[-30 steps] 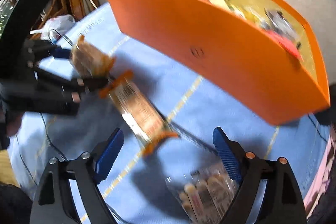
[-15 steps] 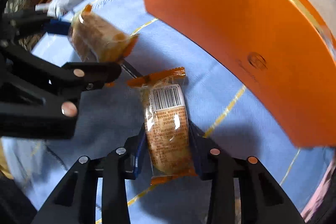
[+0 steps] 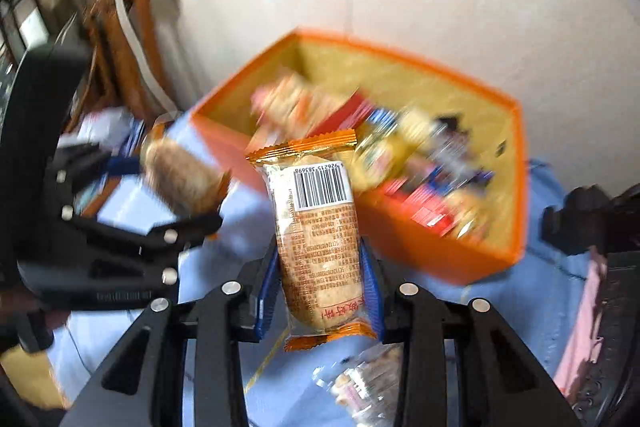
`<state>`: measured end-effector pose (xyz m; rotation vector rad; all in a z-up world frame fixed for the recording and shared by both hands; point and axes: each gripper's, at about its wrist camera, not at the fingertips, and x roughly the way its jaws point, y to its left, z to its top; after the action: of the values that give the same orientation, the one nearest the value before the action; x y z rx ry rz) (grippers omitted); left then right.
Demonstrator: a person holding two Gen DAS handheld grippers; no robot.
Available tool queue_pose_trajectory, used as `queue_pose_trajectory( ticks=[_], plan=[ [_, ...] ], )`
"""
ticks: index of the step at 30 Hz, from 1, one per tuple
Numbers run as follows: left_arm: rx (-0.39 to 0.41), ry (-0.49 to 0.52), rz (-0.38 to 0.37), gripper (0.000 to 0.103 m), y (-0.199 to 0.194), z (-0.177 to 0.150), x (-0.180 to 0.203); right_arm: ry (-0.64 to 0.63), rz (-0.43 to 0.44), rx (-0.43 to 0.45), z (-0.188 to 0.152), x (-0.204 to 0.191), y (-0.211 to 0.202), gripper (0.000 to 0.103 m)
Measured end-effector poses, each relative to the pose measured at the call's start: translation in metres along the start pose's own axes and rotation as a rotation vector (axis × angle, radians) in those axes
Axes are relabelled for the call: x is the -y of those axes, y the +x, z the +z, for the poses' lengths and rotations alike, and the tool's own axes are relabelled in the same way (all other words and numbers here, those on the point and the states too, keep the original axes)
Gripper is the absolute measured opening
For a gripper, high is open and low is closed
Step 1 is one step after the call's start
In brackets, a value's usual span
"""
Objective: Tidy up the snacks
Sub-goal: 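Lower both cracker packs into the orange box and open both tools, then withdraw both open tools back over the remaining snacks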
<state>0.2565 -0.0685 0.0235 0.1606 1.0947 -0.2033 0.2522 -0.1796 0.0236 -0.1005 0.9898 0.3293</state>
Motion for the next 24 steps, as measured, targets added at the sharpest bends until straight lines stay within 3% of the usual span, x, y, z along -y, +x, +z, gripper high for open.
queue_pose_trajectory(
  ticks=[10, 20, 22, 24],
  plan=[
    [0.085, 0.021, 0.046, 0.080, 0.000, 0.082, 0.014, 0.107, -0.090, 0.077, 0.052, 0.039, 0.020, 0.037],
    [0.043, -0.001, 0.039, 0.082, 0.045, 0.105, 0.012, 0.162, -0.129, 0.043, 0.064, 0.058, 0.058, 0.039],
    [0.026, -0.010, 0.051, 0.086, 0.054, 0.107, 0.009, 0.167, -0.154, 0.036, 0.062, 0.060, 0.062, 0.046],
    [0.028, -0.032, 0.085, 0.094, 0.057, 0.107, 0.003, 0.177, -0.165, 0.049, 0.060, 0.063, 0.060, 0.063]
  ],
)
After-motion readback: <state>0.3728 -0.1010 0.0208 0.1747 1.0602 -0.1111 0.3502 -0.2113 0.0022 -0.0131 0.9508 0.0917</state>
